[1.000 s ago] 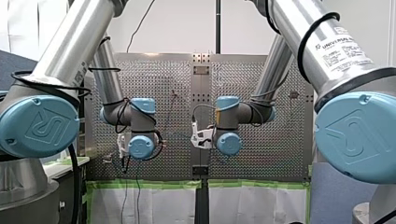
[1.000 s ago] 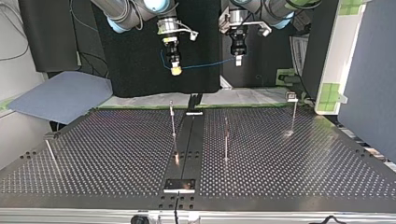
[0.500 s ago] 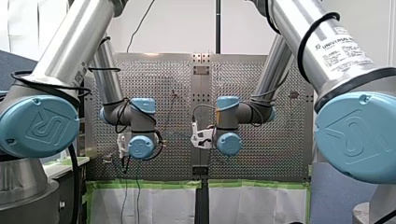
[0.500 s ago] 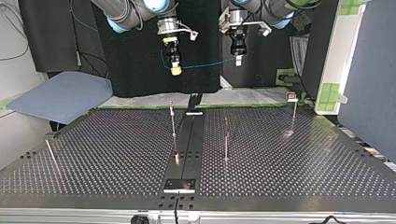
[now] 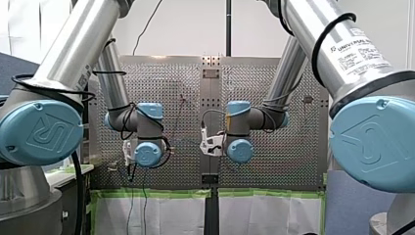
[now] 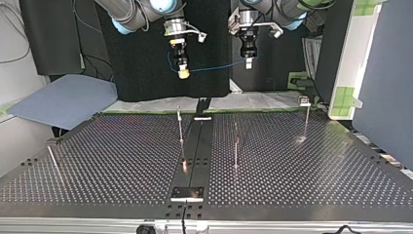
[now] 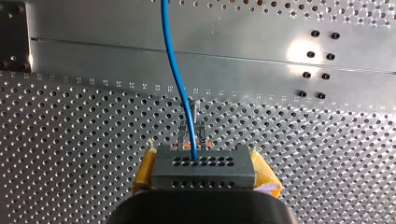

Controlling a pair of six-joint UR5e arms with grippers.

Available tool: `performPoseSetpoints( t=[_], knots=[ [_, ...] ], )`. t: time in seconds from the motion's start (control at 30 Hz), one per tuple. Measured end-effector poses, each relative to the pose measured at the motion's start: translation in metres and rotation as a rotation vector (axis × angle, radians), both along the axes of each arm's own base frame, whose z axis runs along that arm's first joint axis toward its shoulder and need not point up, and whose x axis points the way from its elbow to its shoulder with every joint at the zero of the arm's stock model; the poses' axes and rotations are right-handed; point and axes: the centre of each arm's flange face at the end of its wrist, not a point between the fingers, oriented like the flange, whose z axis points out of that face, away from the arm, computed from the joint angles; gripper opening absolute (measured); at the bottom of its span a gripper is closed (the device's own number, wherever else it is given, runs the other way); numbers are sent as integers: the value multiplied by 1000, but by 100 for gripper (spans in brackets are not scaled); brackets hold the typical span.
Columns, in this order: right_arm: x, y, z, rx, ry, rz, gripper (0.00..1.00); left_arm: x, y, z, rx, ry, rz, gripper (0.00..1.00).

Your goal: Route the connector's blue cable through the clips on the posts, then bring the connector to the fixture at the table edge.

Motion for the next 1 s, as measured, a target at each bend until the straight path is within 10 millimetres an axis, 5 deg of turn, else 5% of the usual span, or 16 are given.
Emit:
performPoseSetpoints(
  t=[0.37,0.77,1.0],
  knots=[
    [0,1,-2,3,4,2,0,2,1,1,-2,-5,4,0],
    [-8,14,-57,94,101,12,0,3,1,1,-3,-8,6,0],
    [-8,15,-62,100,108,12,0,3,1,1,-3,-8,6,0]
  ],
)
